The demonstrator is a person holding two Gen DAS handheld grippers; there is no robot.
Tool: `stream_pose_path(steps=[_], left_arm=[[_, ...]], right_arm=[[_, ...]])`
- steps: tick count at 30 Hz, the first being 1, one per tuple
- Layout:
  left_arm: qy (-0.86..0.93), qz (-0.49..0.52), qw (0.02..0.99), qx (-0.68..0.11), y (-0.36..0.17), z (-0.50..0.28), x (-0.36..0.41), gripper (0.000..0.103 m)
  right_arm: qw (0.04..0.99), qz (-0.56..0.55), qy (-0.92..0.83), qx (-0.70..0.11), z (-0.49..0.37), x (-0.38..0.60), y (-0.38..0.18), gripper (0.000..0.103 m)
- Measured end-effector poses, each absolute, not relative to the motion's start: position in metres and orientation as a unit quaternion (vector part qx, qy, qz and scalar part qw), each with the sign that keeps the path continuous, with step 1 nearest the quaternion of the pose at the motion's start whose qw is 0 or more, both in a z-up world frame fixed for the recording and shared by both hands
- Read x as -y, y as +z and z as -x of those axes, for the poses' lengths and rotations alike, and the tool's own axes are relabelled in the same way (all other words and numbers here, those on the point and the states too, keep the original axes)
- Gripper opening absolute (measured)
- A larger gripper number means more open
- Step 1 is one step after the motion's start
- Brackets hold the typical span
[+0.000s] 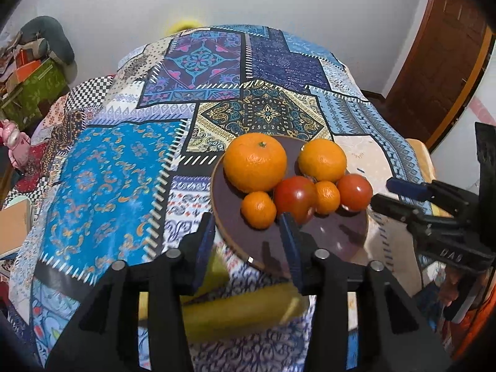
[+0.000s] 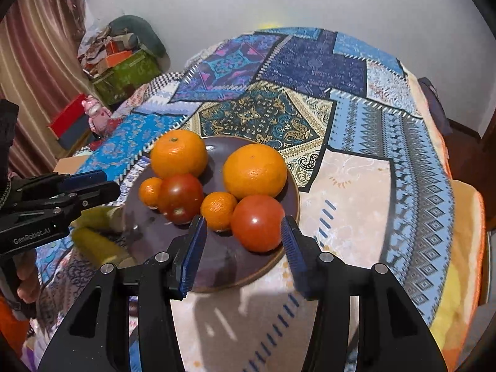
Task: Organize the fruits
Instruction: 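Open both tools to release the fruit onto the plate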
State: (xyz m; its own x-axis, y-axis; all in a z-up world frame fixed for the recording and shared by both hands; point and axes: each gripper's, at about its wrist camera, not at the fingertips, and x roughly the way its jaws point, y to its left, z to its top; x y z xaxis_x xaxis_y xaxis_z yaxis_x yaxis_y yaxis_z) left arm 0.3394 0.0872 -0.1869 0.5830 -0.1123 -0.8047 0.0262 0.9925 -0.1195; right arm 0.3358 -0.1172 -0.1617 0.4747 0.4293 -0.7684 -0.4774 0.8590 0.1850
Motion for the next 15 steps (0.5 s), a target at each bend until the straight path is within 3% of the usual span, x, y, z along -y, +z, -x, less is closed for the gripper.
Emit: stream_pose_path(steps=[8,15], left_arm=[[-0.048,0.036,0.879,-0.472,-0.197,-0.296,-0.096,0.055],[-0.039,0.034,0.875,-0.482,-0.213,-0.284,-0.099,0.056]], right_arm=[[0.857,0.003,0.265,-0.442,-0.298,0.139,-0.159,0.047],[0.850,0.010,0.243,-0.468,-0.271,0.153,-0.178,0.047]])
